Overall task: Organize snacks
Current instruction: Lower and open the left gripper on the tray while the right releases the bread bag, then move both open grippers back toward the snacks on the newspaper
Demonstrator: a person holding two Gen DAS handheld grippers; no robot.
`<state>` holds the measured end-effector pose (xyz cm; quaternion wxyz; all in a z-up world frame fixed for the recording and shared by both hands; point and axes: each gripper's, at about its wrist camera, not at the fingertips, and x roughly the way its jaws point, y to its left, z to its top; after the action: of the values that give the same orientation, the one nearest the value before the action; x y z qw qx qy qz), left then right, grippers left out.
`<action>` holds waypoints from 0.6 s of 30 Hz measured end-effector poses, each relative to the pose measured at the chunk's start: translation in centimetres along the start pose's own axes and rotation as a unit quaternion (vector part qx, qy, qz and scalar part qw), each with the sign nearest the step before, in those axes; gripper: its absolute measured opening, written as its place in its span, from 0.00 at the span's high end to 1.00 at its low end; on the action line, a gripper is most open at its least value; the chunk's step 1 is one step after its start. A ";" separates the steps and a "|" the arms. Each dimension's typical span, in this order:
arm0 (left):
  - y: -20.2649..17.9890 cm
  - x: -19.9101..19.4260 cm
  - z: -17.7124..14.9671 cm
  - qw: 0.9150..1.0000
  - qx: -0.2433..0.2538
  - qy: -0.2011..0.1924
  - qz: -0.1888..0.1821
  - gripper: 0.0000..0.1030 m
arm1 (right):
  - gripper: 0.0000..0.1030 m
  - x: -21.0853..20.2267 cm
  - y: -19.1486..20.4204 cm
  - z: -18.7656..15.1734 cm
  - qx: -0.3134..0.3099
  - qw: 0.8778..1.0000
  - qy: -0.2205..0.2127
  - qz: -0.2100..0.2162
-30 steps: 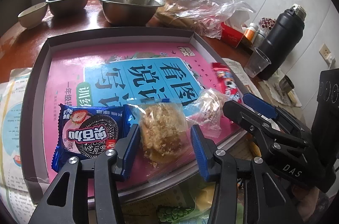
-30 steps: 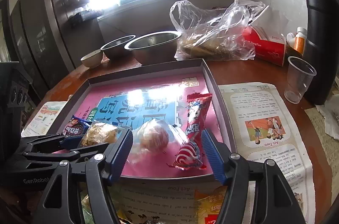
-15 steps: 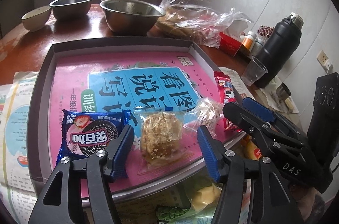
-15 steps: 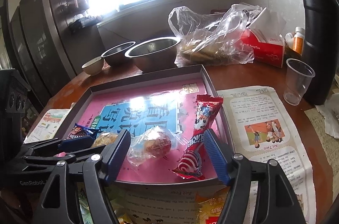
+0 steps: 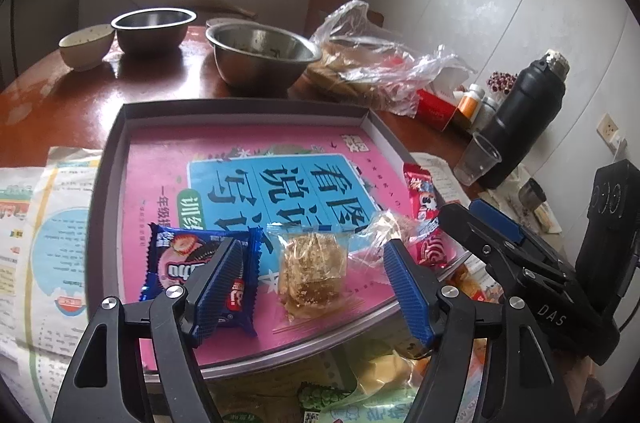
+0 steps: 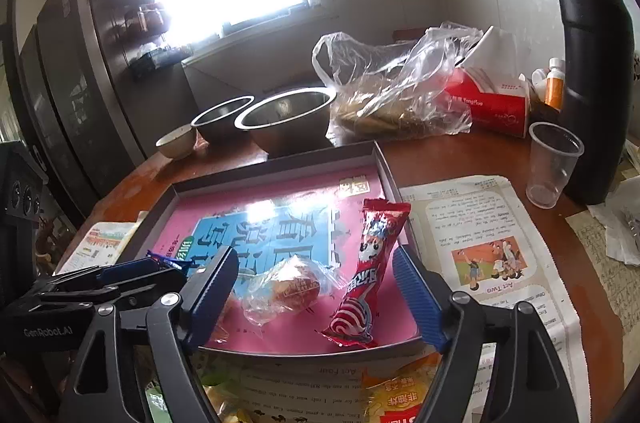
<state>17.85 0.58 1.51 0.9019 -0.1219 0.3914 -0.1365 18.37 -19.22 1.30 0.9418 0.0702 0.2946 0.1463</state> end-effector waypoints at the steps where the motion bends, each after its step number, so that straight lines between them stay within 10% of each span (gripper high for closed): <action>1: 0.0 -0.2 0.0 1.000 -0.001 -0.003 0.002 0.27 | 0.21 -0.2 0.0 0.1 0.001 1.000 -0.003 0.001; 18: -0.3 -3.1 0.3 1.000 0.003 -0.026 0.008 0.27 | 0.15 -2.5 0.1 0.7 0.007 1.000 -0.026 -0.002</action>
<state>15.92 1.38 3.90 0.9129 -0.1201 0.3687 -0.1274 16.74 -20.00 3.21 0.9489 0.0798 0.2709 0.1410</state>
